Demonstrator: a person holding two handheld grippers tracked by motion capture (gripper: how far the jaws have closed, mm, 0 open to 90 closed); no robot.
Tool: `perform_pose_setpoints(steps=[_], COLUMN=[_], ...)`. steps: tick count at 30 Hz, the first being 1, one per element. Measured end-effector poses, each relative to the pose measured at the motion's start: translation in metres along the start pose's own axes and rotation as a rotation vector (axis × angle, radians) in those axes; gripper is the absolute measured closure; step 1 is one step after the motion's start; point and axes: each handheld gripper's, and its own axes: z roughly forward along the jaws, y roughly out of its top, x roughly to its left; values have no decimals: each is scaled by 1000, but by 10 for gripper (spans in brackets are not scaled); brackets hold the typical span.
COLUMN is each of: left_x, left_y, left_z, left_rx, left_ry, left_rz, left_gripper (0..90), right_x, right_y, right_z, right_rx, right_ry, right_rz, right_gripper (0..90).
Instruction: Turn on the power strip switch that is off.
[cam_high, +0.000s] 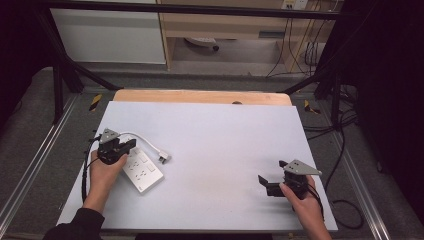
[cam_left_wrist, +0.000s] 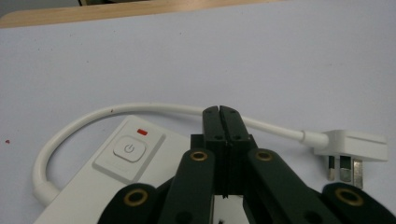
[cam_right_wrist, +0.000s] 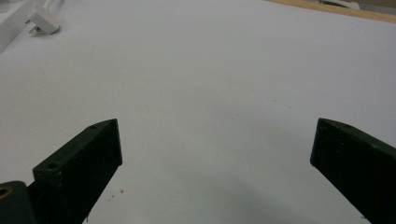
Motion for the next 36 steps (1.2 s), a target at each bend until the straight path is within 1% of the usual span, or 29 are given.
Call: perform_pose_setpoints(steps=[3,5,8,10,12,13,14,15,16,17,18,19,20,22,24,28,30,32,33,36], left_x=[-2,-2,-3,-4,-4,-4,-4,-5,-5,-6,-7,-8,-9,-11,-12,-13,-13,-14,-14,-15], left_y=[4,7,10,13,16,18,19,21,22,23,24,25,26,28,29,30,30,31,31,32], left_z=[-1,0,3,5,7,8,10,11,12,12,12,13,13,13,13,11,9,7,6,2], left_rx=[-16,-13,-16,-12,-23,-21,-22,-27,-33,-39,-46,-51,-52,-49,-52,-60,-60,-65,-68,-82], left_ry=[-7,-9,-21,-23,-21,-18,-20,-24,-21,-11,-3,4,9,6,13,10,2,4,2,-9], left_rz=[0,4,-5,2,2,9,12,9,6,1,-1,-6,-8,-7,-1,-11,-23,-24,-23,-31], left_gripper=[900,900,900,900,900,900,804,736,690,690,630,489,489,389,331,220,186,149,116,93], right_x=[0,0,-1,-2,-2,-3,-3,-3,-3,-3,-3,-3,-3,-3,-3,-2,-2,-2,-2,-2], right_y=[0,0,0,0,0,0,0,0,0,0,0,0,0,0,0,0,0,0,0,0], right_z=[1,0,-1,-1,-1,-1,-1,-1,-1,-1,-1,-2,-2,-1,-1,-1,-1,-1,-1,-1], right_rx=[1,-2,-5,-5,-6,-5,-7,-7,-7,-7,-6,-7,-7,-6,-6,-6,-5,-5,-7,-6], right_ry=[1,1,1,1,2,1,2,2,2,2,3,4,4,4,4,6,5,4,4,5], right_rz=[-1,-1,5,0,4,4,4,3,3,3,3,5,5,3,3,3,3,3,4,1], right_gripper=[26,26,26,26,26,26,26,26,26,26,26,26,26,26,26,26,26,26,26,26])
